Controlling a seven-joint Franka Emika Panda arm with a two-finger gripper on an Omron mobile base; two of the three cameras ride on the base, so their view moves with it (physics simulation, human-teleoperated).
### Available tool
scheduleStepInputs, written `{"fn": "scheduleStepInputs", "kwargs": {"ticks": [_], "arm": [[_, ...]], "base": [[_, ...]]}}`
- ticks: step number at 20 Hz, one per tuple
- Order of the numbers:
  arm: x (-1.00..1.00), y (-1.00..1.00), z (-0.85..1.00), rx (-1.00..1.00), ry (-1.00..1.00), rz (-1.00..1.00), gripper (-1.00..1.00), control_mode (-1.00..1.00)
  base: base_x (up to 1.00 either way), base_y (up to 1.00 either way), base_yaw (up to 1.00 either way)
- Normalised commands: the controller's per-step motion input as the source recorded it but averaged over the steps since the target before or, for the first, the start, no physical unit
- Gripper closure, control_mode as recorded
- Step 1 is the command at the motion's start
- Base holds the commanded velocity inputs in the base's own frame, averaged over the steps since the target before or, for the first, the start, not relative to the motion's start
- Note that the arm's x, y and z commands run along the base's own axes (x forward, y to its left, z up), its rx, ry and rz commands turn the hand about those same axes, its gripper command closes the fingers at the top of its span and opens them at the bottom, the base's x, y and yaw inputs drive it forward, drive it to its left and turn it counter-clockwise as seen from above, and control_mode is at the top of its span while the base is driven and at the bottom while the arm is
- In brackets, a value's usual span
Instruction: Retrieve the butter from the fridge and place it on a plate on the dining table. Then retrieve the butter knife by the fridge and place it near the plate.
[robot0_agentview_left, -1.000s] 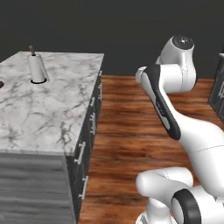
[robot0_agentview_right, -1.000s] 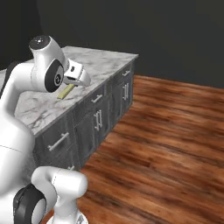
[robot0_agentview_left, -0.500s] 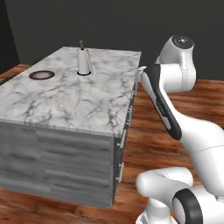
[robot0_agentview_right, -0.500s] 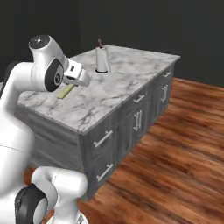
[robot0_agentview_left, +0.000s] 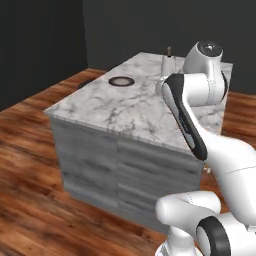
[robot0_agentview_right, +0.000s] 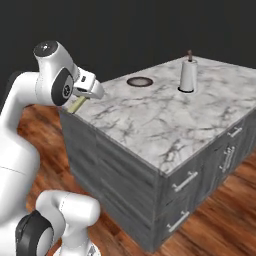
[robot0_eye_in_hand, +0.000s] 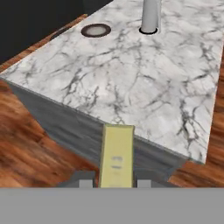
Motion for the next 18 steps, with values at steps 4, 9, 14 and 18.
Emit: {"fn": "scheduleStepInputs", "kwargs": {"ticks": [4, 9, 14, 18], "arm": [[0.00, 0.00, 0.00, 0.00, 0.00, 0.00, 1.00, 1.00], [0.00, 0.00, 0.00, 0.00, 0.00, 0.00, 1.00, 1.00], [0.00, 0.00, 0.00, 0.00, 0.00, 0.00, 1.00, 1.00], [0.00, 0.00, 0.00, 0.00, 0.00, 0.00, 1.00, 1.00]], "base": [[0.12, 0.86, 0.18], [0.15, 0.90, -0.03], [0.08, 0.84, -0.09], [0.03, 0.76, -0.25]]}}
